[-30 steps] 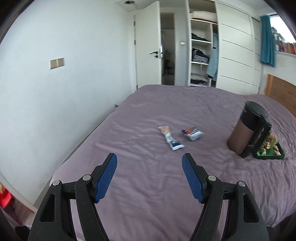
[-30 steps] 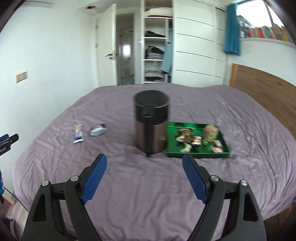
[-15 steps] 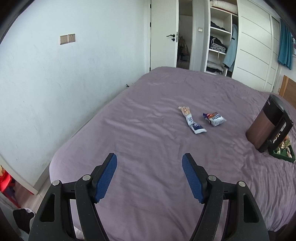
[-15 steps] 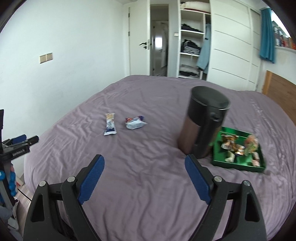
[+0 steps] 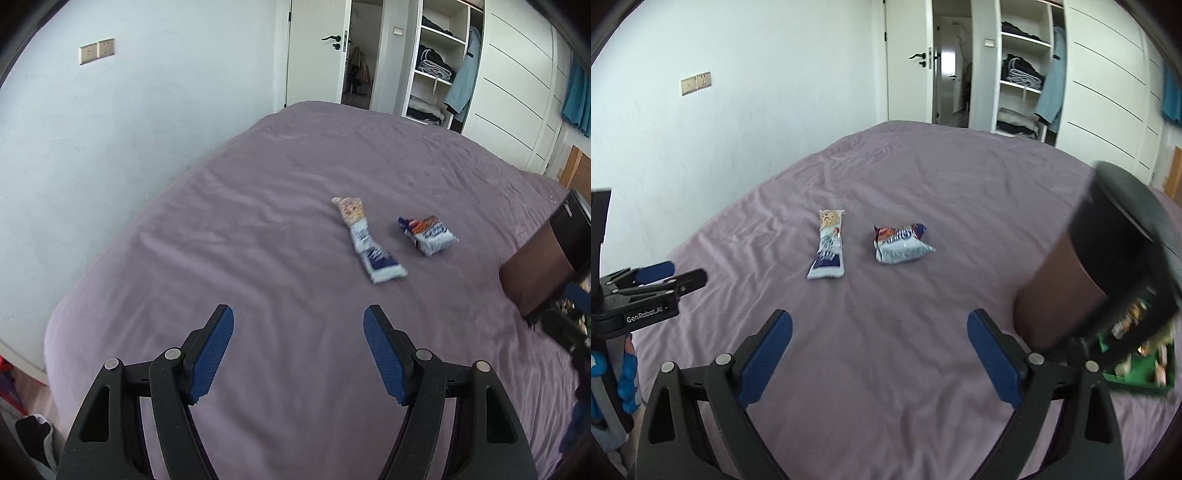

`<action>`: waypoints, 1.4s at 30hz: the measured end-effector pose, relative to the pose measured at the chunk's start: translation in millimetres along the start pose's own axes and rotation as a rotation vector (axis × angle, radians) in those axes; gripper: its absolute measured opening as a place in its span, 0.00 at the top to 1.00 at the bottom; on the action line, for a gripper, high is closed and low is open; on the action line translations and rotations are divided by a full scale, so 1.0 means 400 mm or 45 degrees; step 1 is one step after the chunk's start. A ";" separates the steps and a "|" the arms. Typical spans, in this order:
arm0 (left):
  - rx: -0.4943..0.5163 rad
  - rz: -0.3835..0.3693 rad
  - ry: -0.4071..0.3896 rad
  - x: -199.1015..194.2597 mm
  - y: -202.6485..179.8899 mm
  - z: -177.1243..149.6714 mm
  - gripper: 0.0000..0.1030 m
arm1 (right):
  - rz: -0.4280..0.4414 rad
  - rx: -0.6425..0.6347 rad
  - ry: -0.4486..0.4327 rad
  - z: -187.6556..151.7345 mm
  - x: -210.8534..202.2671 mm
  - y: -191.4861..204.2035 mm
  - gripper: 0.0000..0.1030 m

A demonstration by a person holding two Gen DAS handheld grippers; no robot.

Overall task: Organize snacks
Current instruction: 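Lower the left gripper onto the white-blue bar while the right gripper grasps the blue packet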

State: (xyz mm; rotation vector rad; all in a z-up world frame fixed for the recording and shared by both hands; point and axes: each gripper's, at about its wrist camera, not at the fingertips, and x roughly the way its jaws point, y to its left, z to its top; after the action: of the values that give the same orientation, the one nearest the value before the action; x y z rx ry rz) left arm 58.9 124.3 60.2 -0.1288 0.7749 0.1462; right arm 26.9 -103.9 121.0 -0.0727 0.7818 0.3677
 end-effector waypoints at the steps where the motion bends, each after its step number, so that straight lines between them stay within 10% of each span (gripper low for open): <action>1: -0.003 -0.004 0.005 0.025 -0.009 0.016 0.35 | -0.009 -0.011 0.005 0.011 0.029 -0.004 0.00; 17: 0.017 0.039 0.216 0.497 -0.135 0.147 0.30 | -0.045 -0.135 0.081 0.094 0.381 -0.058 0.00; 27: -0.019 -0.062 0.195 0.537 -0.112 0.108 0.02 | -0.007 -0.093 0.112 0.106 0.495 -0.100 0.00; 42: -0.038 -0.124 0.135 0.514 -0.087 0.093 0.07 | 0.161 0.026 0.142 0.115 0.571 -0.150 0.00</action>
State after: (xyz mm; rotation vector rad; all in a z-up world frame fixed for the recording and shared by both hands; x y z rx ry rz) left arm 235.6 113.7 -56.0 -0.2034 0.8706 0.0589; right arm 227.2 -83.0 -10.4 -0.0249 0.9029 0.4787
